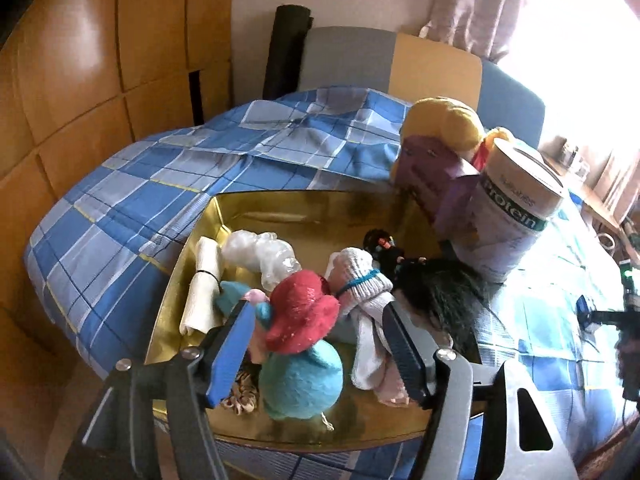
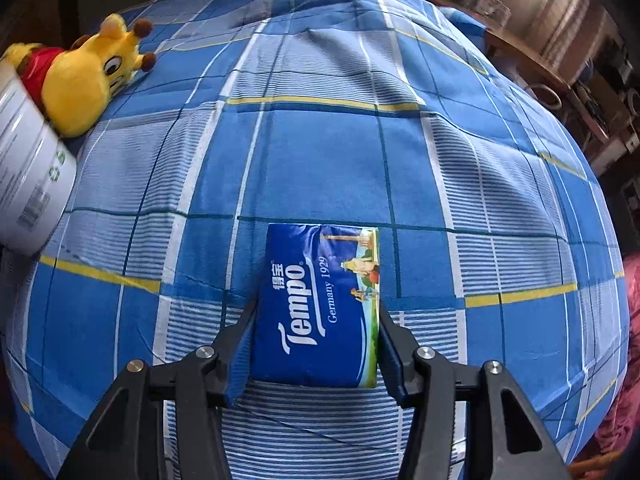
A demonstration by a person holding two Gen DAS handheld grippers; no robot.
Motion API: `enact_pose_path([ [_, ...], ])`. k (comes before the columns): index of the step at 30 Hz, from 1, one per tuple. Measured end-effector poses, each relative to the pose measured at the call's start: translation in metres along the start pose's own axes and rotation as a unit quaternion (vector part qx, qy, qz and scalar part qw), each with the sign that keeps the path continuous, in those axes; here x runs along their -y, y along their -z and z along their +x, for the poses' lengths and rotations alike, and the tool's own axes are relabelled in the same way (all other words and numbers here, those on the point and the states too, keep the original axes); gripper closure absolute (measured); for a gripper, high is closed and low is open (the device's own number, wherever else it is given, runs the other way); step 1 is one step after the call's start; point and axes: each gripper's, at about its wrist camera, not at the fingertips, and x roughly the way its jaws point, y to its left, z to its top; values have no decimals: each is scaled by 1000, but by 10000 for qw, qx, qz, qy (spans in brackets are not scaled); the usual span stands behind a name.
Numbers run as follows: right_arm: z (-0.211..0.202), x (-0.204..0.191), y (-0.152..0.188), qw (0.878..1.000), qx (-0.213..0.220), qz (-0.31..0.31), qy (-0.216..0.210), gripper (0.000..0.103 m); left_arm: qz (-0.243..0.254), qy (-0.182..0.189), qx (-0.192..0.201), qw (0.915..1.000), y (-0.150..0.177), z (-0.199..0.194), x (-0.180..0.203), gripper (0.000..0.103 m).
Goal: Organize soft objects
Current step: 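Carry the Tempo tissue pack into the gold tray and open the right tool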
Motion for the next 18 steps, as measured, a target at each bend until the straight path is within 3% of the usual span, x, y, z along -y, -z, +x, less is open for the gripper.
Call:
enact_pose_path([
  [11,-11,7,-27,9967,238,781,35,49,44,290,-27,9996,4,-3,5,32],
  [18,-29,-16,-49,9964,529,651,-147,49,87,376,-67,9992,8,-2,10,32],
])
